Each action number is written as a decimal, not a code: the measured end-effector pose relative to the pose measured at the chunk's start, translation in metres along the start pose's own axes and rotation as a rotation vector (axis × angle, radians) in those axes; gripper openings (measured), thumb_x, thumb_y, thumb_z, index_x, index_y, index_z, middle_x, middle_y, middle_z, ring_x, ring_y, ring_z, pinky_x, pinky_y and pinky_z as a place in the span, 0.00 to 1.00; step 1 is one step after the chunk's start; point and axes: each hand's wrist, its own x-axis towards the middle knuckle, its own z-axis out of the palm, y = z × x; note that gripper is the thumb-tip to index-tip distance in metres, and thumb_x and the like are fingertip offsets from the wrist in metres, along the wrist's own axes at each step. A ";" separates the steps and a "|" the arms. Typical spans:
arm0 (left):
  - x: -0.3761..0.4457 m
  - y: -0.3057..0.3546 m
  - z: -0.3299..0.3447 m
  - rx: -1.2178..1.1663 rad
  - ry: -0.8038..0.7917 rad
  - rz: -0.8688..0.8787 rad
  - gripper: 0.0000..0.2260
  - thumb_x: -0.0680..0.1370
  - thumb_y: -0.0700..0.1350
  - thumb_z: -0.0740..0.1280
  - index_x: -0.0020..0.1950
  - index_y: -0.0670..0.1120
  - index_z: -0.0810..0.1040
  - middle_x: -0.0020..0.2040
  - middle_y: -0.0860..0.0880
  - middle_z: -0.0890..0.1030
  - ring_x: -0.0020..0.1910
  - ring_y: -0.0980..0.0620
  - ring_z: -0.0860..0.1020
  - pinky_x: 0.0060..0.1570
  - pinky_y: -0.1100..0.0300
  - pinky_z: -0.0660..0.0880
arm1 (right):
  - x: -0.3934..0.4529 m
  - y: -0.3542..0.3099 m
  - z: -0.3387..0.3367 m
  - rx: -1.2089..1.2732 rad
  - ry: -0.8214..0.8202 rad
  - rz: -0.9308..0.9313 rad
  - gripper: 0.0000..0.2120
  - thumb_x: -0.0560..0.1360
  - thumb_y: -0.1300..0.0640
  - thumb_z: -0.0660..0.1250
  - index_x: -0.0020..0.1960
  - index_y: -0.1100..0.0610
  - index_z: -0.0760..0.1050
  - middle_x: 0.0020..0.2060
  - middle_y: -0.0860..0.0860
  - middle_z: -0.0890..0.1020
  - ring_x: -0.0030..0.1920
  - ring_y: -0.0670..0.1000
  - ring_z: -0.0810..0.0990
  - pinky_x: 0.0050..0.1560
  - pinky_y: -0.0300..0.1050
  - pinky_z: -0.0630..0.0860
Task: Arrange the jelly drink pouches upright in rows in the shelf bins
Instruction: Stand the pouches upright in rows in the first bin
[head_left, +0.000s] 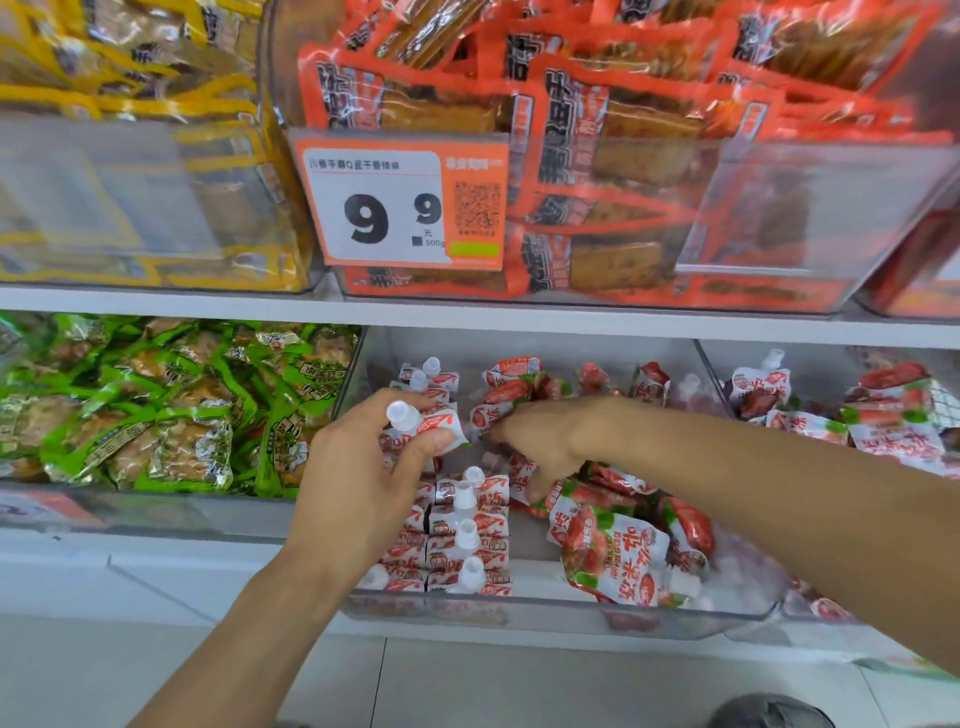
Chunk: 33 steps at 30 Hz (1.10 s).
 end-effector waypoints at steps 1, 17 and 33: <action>0.000 -0.001 0.000 -0.003 0.005 -0.003 0.07 0.74 0.47 0.73 0.51 0.50 0.81 0.30 0.65 0.74 0.27 0.74 0.71 0.30 0.78 0.65 | 0.000 -0.001 -0.002 0.001 -0.012 0.008 0.36 0.67 0.42 0.77 0.67 0.60 0.72 0.58 0.53 0.80 0.55 0.55 0.79 0.50 0.43 0.77; 0.023 -0.005 0.030 0.061 -0.067 -0.019 0.16 0.74 0.54 0.71 0.58 0.50 0.81 0.50 0.54 0.84 0.42 0.57 0.80 0.43 0.69 0.73 | -0.092 0.008 0.005 0.096 0.398 0.050 0.15 0.69 0.49 0.75 0.50 0.47 0.70 0.44 0.46 0.76 0.49 0.50 0.74 0.41 0.47 0.68; 0.031 -0.013 0.043 0.317 -0.519 0.079 0.12 0.76 0.55 0.68 0.57 0.53 0.79 0.50 0.53 0.83 0.44 0.55 0.80 0.46 0.54 0.78 | -0.087 0.035 0.015 0.514 0.686 0.225 0.14 0.69 0.42 0.75 0.50 0.44 0.74 0.43 0.49 0.82 0.46 0.52 0.77 0.39 0.45 0.69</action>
